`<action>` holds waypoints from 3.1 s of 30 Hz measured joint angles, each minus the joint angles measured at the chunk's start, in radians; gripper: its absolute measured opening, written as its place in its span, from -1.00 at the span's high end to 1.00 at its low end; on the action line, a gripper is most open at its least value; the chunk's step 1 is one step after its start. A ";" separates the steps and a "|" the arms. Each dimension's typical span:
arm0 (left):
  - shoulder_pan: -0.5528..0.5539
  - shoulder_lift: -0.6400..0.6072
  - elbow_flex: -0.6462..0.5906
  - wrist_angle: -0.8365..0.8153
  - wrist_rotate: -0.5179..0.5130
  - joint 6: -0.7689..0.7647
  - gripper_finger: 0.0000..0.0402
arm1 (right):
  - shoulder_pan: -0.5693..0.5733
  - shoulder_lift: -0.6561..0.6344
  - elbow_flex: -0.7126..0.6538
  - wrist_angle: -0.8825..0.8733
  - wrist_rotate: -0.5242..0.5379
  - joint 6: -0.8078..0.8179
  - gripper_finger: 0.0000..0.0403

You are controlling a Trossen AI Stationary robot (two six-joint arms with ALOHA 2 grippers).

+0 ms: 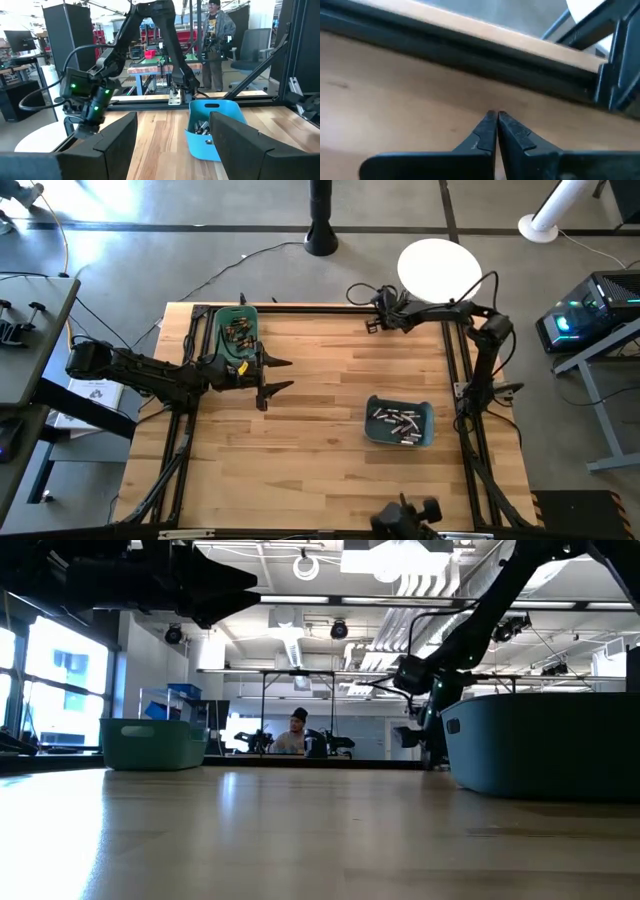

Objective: Sort batteries
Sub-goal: Put the silver battery into the blue bin

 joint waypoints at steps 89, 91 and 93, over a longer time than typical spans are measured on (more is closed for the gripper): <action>0.000 0.000 0.000 -0.144 0.009 -0.045 -0.19 | -0.127 0.027 0.112 -0.891 -0.056 -0.370 0.28; 0.000 0.000 0.000 -0.142 0.009 -0.045 -0.19 | -0.129 0.026 0.101 -0.875 -0.044 -0.370 0.28; -0.001 0.000 0.000 -0.143 0.009 -0.052 -0.19 | -0.141 0.021 0.084 -0.862 -0.053 -0.374 0.28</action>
